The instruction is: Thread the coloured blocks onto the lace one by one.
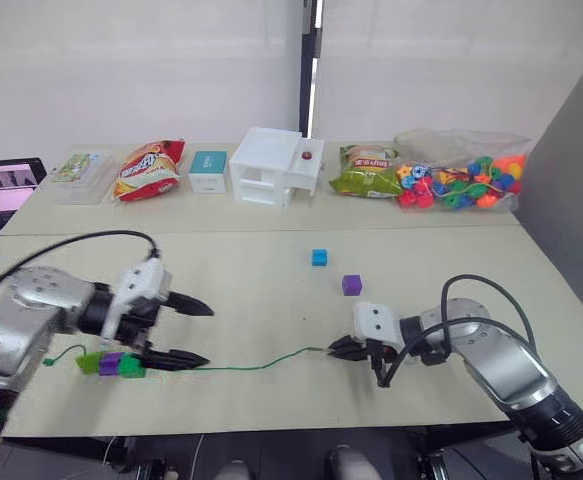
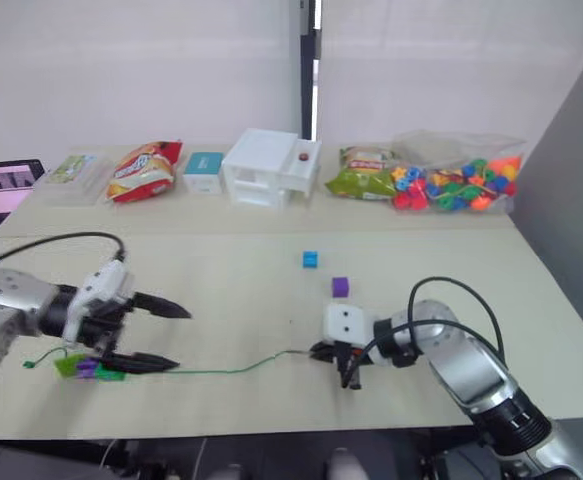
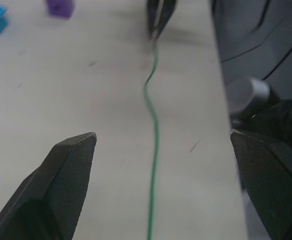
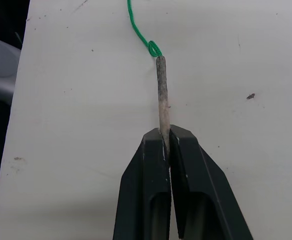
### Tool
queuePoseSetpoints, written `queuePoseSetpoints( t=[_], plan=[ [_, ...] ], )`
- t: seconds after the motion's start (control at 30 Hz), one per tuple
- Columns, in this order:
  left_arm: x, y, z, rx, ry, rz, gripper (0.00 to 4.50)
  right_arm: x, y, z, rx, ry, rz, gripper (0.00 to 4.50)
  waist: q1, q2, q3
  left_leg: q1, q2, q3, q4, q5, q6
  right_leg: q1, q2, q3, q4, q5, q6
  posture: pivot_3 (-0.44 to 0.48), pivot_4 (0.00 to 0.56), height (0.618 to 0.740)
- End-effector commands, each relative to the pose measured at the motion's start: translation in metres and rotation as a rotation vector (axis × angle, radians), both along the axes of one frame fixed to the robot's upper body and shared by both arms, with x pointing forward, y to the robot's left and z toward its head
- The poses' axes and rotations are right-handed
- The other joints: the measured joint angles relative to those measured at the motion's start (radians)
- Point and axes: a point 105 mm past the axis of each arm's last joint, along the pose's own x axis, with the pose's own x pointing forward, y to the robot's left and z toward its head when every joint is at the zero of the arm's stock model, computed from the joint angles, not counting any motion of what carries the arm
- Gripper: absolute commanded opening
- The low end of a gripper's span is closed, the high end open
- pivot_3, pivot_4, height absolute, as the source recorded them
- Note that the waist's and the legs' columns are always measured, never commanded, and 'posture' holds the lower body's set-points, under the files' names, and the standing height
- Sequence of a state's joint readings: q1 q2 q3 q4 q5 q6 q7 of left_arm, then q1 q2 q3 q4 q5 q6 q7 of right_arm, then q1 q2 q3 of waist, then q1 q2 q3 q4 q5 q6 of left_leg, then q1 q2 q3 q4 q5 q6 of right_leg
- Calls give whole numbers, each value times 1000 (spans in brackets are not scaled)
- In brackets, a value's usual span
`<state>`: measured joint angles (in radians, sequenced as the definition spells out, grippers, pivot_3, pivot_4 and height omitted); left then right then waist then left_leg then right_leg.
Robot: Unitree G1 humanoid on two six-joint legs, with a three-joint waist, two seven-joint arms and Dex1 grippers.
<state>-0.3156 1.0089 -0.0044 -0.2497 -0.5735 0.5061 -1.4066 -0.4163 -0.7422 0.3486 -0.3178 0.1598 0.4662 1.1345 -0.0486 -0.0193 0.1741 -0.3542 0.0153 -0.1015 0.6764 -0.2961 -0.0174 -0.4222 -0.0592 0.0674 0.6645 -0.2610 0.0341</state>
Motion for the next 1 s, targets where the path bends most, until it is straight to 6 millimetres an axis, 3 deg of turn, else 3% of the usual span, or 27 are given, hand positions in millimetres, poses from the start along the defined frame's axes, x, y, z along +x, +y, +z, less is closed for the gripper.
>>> queuePoseSetpoints(
  t=[0.03,0.2,0.37,0.57,0.7,1.0],
  plan=[
    [-2,-41,-24,-33,-34,-26,4485,0,8,6,-4,-38,16,0,3,0,0,0,0,0,0,0,0,0,0,0,0,0,0,0,150,740],
    [13,-103,-49,-138,-193,-8,4485,1,9,2,-36,-37,8,0,15,0,0,-1,-1,0,2,0,0,1,-1,0,-1,0,0,0,150,740],
    [21,-113,-63,-154,-179,15,4485,1,9,0,-52,-39,4,0,8,-1,0,0,-1,0,2,0,-1,0,0,1,-1,0,0,0,150,740],
    [25,-114,-58,-171,-147,5,4485,-1,7,1,-62,-37,1,0,9,-1,0,-1,-1,0,2,0,-1,1,-1,1,-1,0,0,0,150,740],
    [26,-118,-55,-181,-138,-4,3284,-1,7,1,-64,-38,0,0,10,-1,0,-1,-1,0,2,0,-1,1,-1,1,-1,0,0,0,150,740],
    [25,-116,-67,-110,-130,-24,347,-3,7,1,-62,-36,-5,0,9,-1,0,0,-1,0,2,0,-1,1,-1,1,-1,0,0,0,150,740]
  ],
)
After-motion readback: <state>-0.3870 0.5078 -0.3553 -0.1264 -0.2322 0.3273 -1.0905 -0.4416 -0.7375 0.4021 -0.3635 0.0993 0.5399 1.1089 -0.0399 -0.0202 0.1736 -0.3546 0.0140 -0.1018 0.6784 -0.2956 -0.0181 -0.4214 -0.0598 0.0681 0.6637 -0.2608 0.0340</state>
